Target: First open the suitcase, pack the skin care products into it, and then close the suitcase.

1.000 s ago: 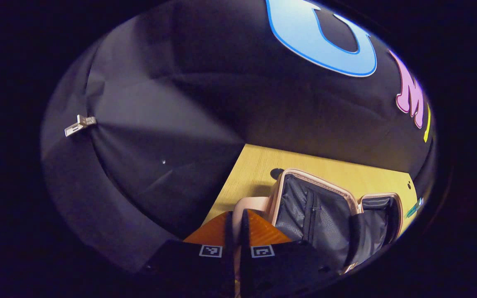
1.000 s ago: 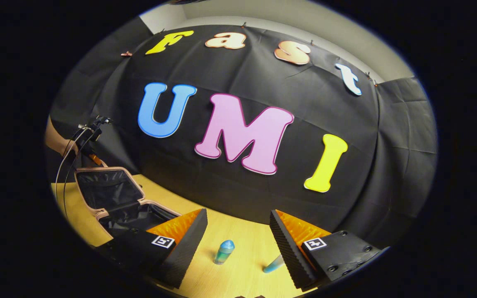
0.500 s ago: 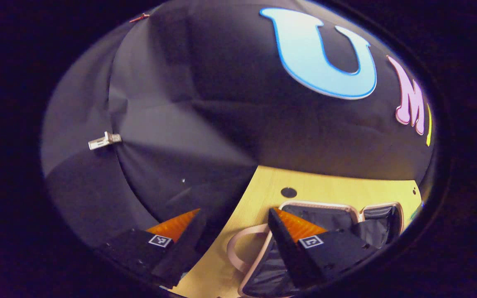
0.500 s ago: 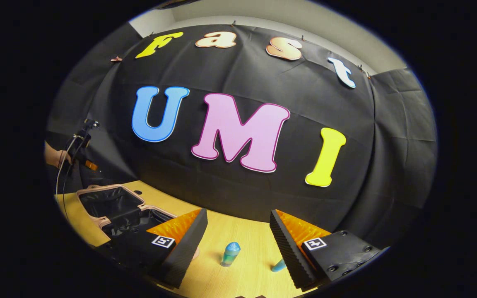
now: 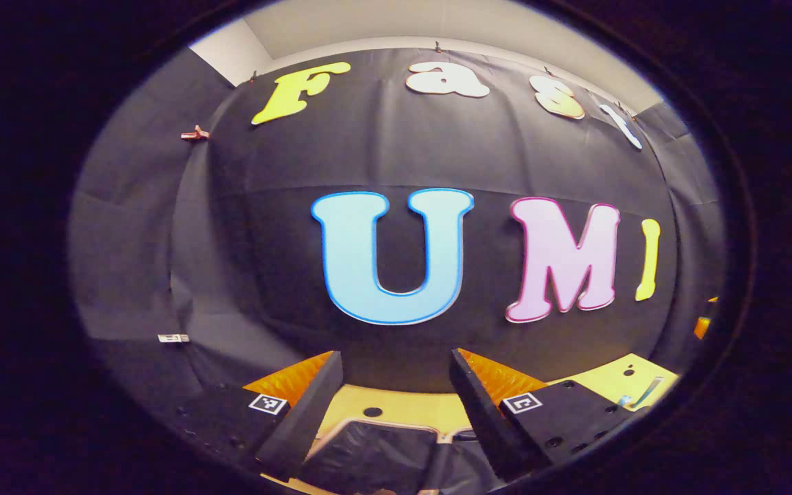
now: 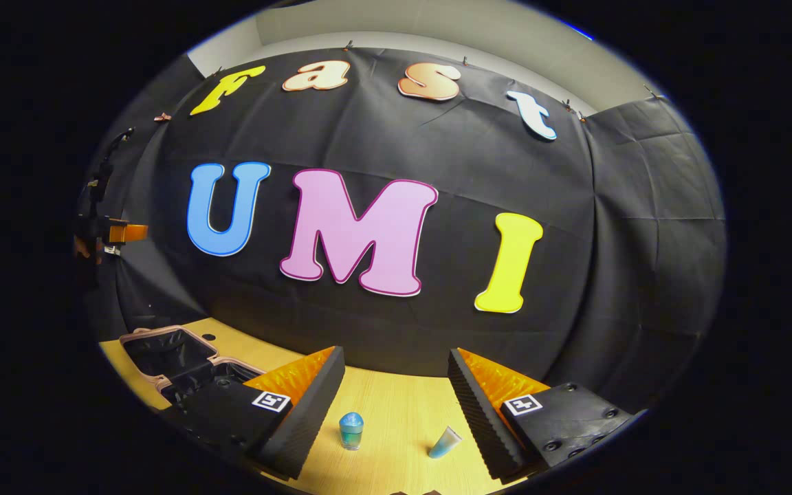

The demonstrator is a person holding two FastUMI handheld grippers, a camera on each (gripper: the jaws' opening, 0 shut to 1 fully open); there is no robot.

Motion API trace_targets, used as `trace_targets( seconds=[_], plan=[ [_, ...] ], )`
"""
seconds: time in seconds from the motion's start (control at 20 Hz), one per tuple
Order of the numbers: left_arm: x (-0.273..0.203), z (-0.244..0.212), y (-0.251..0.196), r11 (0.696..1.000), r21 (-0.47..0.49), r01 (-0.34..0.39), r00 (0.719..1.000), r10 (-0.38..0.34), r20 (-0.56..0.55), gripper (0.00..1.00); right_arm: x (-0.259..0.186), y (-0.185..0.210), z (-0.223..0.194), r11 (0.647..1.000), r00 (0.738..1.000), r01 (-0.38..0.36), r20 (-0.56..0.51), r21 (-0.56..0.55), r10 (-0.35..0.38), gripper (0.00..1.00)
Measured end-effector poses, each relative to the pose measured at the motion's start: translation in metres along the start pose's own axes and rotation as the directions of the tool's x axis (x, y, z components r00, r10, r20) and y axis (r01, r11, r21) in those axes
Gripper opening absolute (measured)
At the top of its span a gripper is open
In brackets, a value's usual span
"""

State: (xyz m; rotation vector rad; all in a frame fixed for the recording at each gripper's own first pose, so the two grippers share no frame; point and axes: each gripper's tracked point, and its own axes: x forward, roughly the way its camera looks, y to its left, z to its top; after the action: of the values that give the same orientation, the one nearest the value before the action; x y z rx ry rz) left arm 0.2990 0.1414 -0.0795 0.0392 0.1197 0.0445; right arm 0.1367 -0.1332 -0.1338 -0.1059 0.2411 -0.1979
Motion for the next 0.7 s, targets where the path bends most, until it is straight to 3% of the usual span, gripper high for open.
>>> trace_targets(
  seconds=[0.1,0.3,0.5,0.7],
  plan=[
    [-0.020,-0.006,-0.048,0.999,-0.035,0.004,1.000,-0.004,0.000,0.98,-0.004,-0.012,0.006,1.000,1.000,0.003,0.012,0.017,-0.003,0.96],
    [-0.048,-0.037,-0.153,0.993,-0.076,0.088,0.996,-0.086,0.030,0.98,-0.008,-0.038,0.007,1.000,0.999,0.011,0.031,0.015,-0.012,0.96],
    [-0.060,-0.122,-0.247,0.983,-0.028,0.183,0.974,-0.186,-0.131,0.98,-0.003,-0.060,-0.012,1.000,1.000,0.015,0.004,0.020,-0.015,0.96],
    [-0.054,-0.174,-0.329,0.947,-0.011,0.320,0.933,-0.317,-0.173,0.98,0.005,-0.075,-0.033,1.000,1.000,0.009,-0.019,0.014,-0.009,0.96]
  ],
)
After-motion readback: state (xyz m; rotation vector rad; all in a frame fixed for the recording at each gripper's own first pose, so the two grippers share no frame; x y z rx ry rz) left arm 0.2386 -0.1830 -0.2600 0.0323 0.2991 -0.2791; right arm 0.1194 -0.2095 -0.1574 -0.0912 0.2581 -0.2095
